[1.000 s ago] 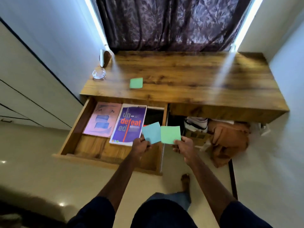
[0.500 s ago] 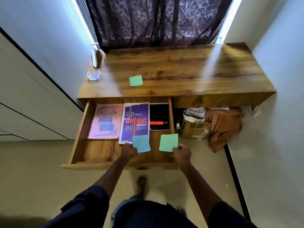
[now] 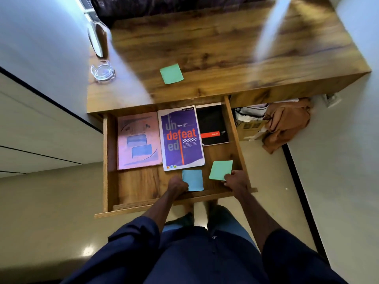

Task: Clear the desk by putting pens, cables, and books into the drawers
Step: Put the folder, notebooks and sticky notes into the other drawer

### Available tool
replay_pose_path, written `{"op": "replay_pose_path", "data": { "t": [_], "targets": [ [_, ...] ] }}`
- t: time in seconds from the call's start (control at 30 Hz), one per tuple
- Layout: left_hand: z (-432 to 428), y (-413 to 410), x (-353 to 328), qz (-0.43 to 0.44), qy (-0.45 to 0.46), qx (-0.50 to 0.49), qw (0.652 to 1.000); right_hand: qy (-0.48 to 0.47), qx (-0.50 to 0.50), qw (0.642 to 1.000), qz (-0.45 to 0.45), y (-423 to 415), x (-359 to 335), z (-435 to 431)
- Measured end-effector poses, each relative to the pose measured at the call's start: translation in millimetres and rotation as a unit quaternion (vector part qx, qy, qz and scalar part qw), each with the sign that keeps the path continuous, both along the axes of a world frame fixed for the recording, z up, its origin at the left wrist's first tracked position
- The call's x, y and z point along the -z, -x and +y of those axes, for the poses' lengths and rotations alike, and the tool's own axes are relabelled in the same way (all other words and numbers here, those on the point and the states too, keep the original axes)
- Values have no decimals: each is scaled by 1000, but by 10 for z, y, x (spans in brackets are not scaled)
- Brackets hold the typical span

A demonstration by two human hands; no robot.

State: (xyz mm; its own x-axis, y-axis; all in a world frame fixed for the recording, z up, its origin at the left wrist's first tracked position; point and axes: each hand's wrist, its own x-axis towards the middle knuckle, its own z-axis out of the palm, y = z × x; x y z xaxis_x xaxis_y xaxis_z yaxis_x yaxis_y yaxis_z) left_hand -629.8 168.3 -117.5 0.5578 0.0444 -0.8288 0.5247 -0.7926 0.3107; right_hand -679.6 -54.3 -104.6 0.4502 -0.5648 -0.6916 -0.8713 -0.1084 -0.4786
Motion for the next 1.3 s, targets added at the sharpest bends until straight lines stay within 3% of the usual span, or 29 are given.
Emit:
{"op": "replay_pose_path", "data": {
  "t": [0.17,0.37,0.53,0.7,0.83,1.1,1.3],
  "targets": [
    [76,30,51,-28,-13,73,997,32,-52,998,0,-62,82,-3],
    [-15,130,10,-168,-39,210,962,98,-191,975,57,-160,-3,19],
    [-194,138,91,-188,-6,336,923,134,-344,928,50,-207,-5,187],
    [-189,172,173,-166,-6,359,919,117,-460,876,90,-220,124,157],
    [-163,141,203,-169,-6,351,921,133,-474,862,122,-104,196,52],
    [-205,89,159,-154,-18,361,919,139,-488,856,97,5,237,-50],
    [-223,20,42,-186,-35,329,925,139,-411,901,20,-105,152,-38]
  ]
}}
